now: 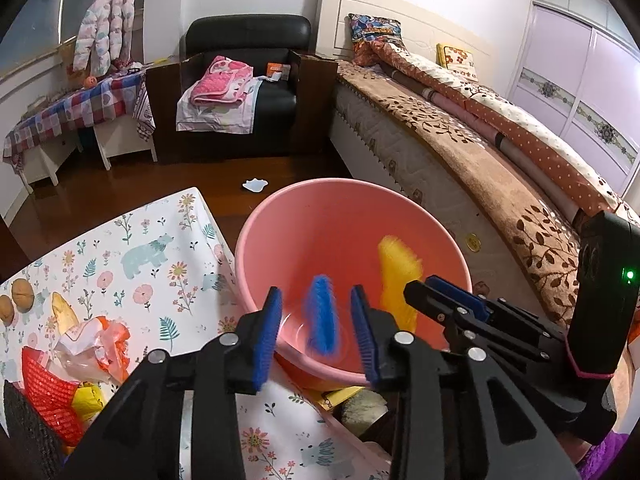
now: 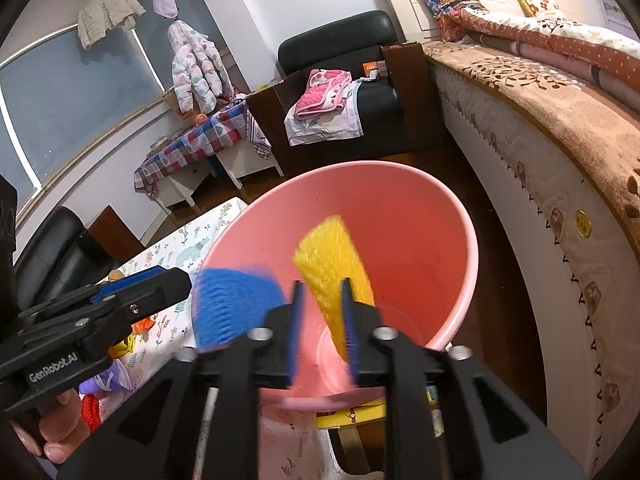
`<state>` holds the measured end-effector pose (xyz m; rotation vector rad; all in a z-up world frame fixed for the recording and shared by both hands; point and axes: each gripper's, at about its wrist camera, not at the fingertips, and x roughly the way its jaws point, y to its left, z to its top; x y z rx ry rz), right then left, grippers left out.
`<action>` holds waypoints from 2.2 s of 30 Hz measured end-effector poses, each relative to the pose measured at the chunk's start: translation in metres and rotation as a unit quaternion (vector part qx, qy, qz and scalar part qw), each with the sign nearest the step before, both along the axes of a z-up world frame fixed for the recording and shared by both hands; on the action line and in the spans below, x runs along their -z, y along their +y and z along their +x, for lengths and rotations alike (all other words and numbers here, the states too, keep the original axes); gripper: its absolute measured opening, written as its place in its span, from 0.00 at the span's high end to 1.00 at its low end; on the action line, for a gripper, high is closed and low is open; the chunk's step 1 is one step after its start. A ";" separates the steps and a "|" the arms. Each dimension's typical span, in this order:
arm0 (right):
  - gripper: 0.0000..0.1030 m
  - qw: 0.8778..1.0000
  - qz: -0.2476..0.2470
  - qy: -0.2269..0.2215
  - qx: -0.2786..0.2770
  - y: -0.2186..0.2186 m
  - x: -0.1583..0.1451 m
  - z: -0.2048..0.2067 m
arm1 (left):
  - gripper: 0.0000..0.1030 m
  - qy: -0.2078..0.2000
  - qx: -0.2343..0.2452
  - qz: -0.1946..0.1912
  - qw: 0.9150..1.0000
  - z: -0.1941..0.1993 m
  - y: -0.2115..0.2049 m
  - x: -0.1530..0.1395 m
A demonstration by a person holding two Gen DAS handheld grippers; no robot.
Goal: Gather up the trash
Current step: 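Carry both nets over the pink bucket and open both tools to drop them, then move both open tools back from the bucket to the table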
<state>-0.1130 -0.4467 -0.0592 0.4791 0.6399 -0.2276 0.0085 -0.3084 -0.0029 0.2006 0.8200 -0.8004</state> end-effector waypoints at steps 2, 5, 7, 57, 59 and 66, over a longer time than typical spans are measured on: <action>0.66 1.000 -0.001 0.000 0.000 0.002 0.000 0.000 | 0.64 -0.002 -0.001 0.000 1.000 0.000 0.002 0.000; 0.65 1.000 0.001 0.002 -0.004 0.003 0.000 0.001 | 0.62 -0.001 -0.005 -0.002 1.000 0.000 0.006 -0.002; 0.65 1.000 0.000 0.001 -0.005 0.003 -0.001 0.001 | 0.61 0.001 -0.009 -0.005 1.000 0.001 0.008 -0.003; 0.65 0.990 -0.056 -0.019 -0.130 0.123 -0.038 0.001 | 0.59 -0.045 -0.184 -0.031 0.981 -0.015 0.221 -0.054; 0.65 0.989 -0.054 -0.017 -0.140 0.129 -0.038 0.001 | 0.59 -0.045 -0.194 -0.028 0.980 -0.017 0.231 -0.052; 0.65 0.983 -0.057 -0.016 -0.174 0.154 -0.036 0.001 | 0.59 -0.051 -0.222 -0.013 0.974 -0.025 0.257 -0.049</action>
